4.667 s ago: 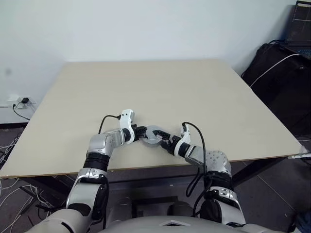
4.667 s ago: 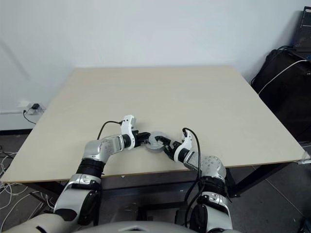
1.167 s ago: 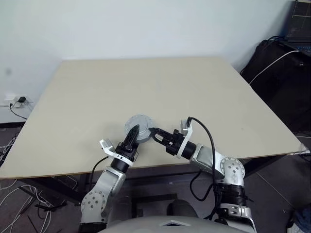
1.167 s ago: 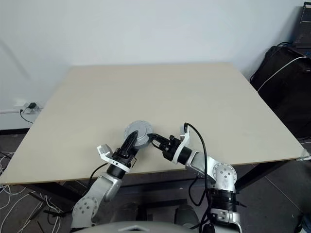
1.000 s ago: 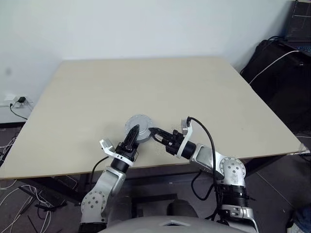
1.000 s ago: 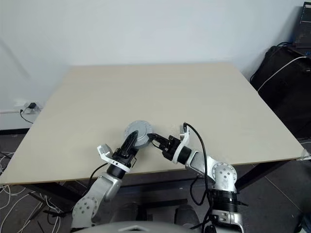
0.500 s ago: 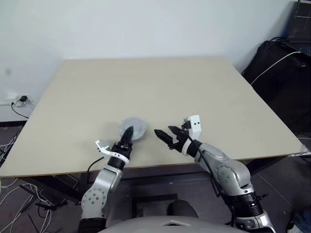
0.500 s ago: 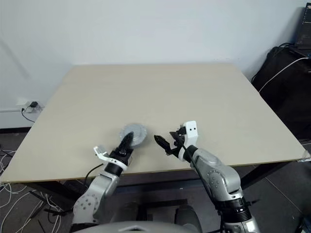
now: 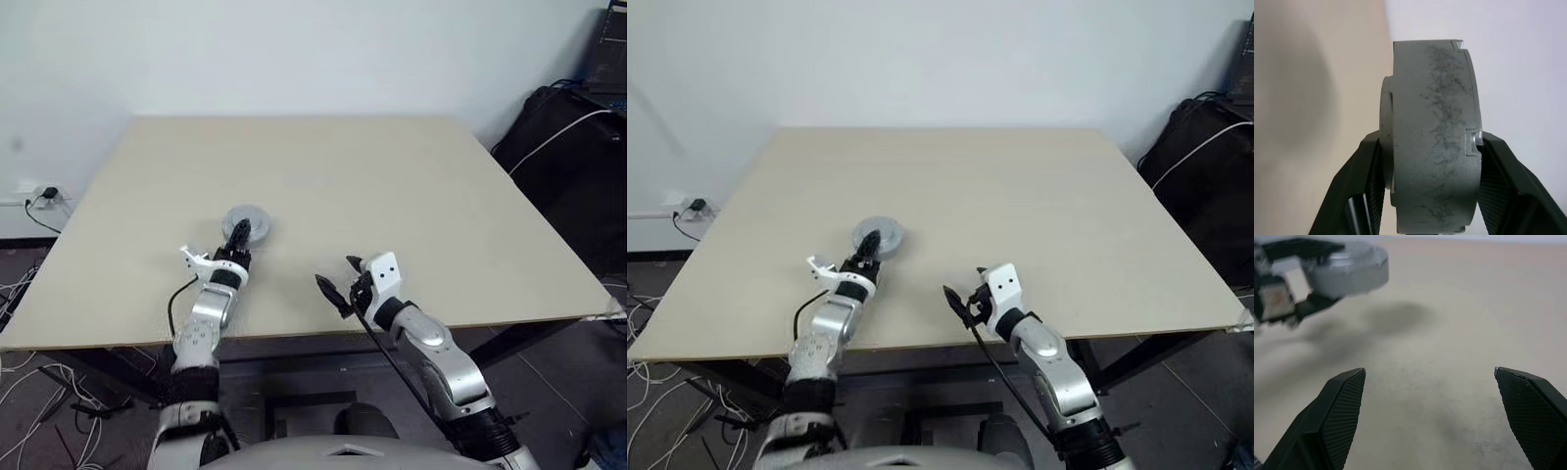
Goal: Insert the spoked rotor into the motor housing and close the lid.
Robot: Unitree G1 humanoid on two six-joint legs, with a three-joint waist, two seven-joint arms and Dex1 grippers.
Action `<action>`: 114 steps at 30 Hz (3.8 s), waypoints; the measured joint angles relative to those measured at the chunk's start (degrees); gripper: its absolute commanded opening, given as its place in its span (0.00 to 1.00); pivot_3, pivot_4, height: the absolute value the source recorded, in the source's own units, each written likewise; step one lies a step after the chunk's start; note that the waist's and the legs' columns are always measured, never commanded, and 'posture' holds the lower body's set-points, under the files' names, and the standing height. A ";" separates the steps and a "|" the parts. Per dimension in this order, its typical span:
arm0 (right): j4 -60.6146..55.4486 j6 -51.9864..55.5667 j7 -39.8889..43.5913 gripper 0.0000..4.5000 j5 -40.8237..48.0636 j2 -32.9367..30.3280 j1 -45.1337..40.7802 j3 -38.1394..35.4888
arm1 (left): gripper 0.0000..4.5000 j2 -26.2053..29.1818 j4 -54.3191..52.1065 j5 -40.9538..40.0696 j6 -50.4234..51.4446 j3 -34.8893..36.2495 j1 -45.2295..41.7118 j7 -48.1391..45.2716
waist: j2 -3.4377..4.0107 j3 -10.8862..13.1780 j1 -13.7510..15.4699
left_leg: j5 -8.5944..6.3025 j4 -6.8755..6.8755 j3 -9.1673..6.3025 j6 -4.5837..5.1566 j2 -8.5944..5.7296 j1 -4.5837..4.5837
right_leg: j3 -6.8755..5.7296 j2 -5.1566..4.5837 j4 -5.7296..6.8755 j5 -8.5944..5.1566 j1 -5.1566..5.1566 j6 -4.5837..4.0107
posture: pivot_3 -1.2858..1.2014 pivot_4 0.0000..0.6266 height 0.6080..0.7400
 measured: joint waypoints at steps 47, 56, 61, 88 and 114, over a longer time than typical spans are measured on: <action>1.73 3.67 1.68 1.00 -0.69 4.59 1.66 -3.95 | 0.99 4.93 13.69 25.57 15.08 12.40 -9.26 3.48 | 0.12 -0.28 -1.56 | -0.10 0.42 -0.06 0.14 0.18 0.25 | 0.05 0.02 0.09 0.21 0.36 0.04 | 0.52 0.00 1.00; 2.00 5.63 1.28 1.00 0.50 6.42 1.75 -6.28 | 0.99 3.65 -16.32 27.20 26.26 3.53 12.25 7.84 | 0.39 -0.87 -1.53 | -0.11 -0.27 0.25 0.10 0.08 1.03 | 0.09 -0.35 0.07 0.20 0.67 0.06 | 0.52 0.00 1.00; 2.43 2.83 -0.76 1.00 -0.61 7.56 2.13 -7.95 | 0.99 4.94 -24.29 38.62 17.88 -6.90 21.39 5.67 | 0.51 -0.90 -1.49 | -0.08 -0.58 0.37 0.02 0.10 1.02 | 0.11 -0.37 0.06 0.19 0.50 0.02 | 0.52 0.00 1.00; 14.38 -25.77 -16.84 1.00 -11.74 13.90 8.81 -14.14 | 0.99 5.32 -12.15 74.77 -37.33 -20.12 30.66 8.49 | 0.81 -0.76 -0.48 | -0.08 -0.92 0.86 0.01 0.20 0.68 | 0.32 -0.50 -0.03 -0.03 -0.24 0.18 | 0.52 0.00 1.00; 14.09 -24.43 -13.65 1.00 -10.70 14.80 8.78 -14.08 | 0.99 4.34 -12.17 71.81 -35.81 -19.10 31.72 4.46 | 0.82 -0.75 -0.63 | -0.08 -0.80 0.87 0.01 0.29 0.69 | 0.12 -0.57 0.04 -0.03 -0.23 0.19 | 0.52 0.00 1.00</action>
